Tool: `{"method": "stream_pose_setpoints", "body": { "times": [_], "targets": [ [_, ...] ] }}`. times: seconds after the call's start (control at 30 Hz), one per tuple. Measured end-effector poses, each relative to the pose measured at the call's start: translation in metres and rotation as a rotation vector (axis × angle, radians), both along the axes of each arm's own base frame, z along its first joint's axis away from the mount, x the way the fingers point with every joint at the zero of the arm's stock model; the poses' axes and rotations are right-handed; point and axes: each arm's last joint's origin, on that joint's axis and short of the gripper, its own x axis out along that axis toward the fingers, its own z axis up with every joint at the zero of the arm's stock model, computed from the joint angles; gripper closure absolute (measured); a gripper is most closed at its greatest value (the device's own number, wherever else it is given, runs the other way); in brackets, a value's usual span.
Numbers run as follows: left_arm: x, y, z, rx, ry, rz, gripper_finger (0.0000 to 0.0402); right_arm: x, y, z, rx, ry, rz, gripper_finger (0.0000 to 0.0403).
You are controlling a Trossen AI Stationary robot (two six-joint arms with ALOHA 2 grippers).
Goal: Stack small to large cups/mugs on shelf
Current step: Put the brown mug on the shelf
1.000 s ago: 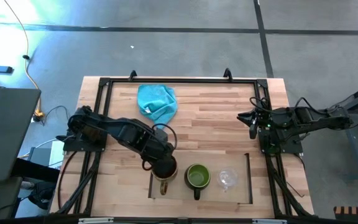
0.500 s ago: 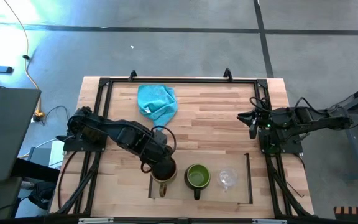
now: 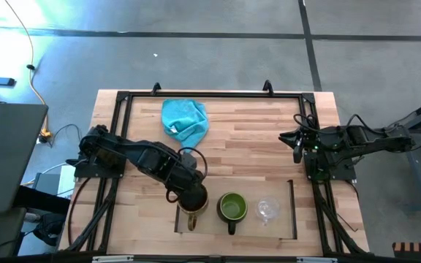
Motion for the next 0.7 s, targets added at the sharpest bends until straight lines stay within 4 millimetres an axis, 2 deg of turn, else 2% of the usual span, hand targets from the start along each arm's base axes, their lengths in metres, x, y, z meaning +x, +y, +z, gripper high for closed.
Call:
{"method": "stream_pose_setpoints", "body": {
  "times": [0.7],
  "targets": [
    [0.006, -0.0067, -0.0067, -0.009, 0.006, -0.018, 0.0387, 0.0001, 0.0, 0.0, 0.003, -0.001, -0.001, 0.0339]
  ]
}}
